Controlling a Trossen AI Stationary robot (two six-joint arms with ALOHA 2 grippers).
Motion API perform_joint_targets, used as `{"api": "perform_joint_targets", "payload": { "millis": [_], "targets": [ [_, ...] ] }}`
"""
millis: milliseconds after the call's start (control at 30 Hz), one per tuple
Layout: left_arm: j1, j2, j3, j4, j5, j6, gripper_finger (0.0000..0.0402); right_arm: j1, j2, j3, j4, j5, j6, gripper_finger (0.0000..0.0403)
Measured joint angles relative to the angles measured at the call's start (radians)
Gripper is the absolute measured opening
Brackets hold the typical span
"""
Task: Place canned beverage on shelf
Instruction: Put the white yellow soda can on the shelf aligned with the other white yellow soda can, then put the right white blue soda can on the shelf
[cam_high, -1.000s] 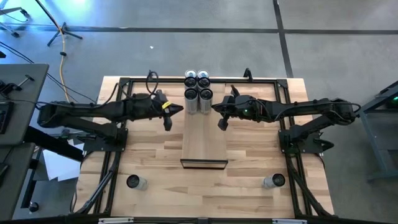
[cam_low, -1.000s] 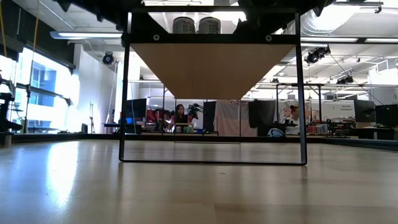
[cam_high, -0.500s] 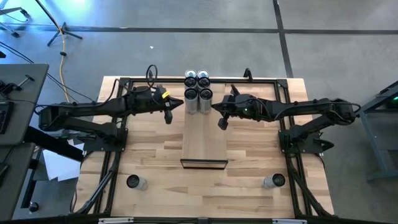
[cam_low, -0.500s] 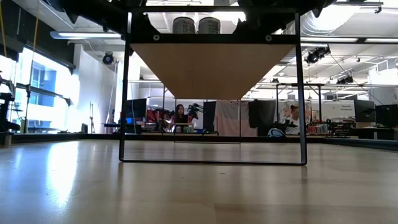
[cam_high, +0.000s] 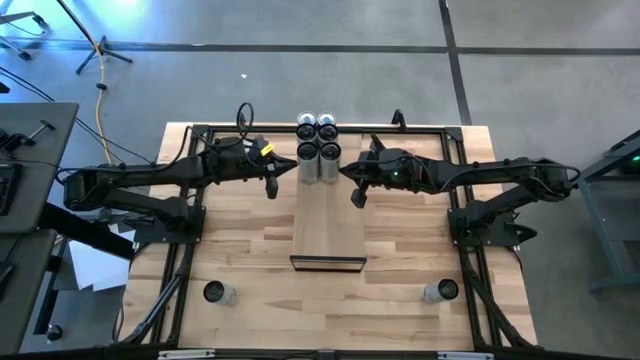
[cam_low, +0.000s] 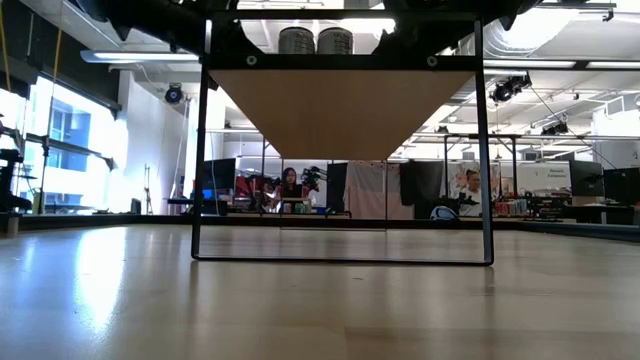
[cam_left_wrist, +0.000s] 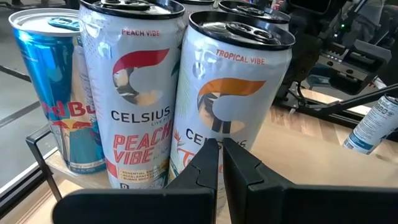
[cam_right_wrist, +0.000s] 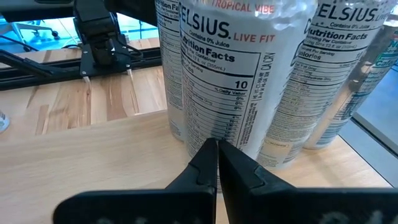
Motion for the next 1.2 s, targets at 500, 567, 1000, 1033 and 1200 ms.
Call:
{"api": "perform_joint_targets", "payload": {
  "millis": [500, 567, 1000, 1033, 1200],
  "targets": [
    [0.007, -0.21, -0.001, -0.179, -0.004, -0.036, 0.0, 0.0, -0.115, 0.001, -0.204, 0.032, 0.016, 0.0],
    [-0.002, -0.245, 0.0, -0.171, -0.004, -0.069, 0.0, 0.001, -0.136, 0.001, -0.244, 0.03, 0.045, 0.0],
    [-0.199, -0.302, 0.0, -0.136, -0.001, -0.172, 0.0, 0.051, -0.198, 0.001, -0.285, -0.156, 0.11, 0.0],
    [-0.215, -0.303, 0.0, -0.123, 0.001, -0.18, 0.0, 0.055, -0.198, 0.001, -0.284, -0.173, 0.121, 0.0],
    [-0.269, -0.303, 0.0, -0.058, 0.0, -0.184, 0.0, 0.082, -0.198, 0.001, -0.285, -0.207, 0.132, 0.0]
  ]
}}
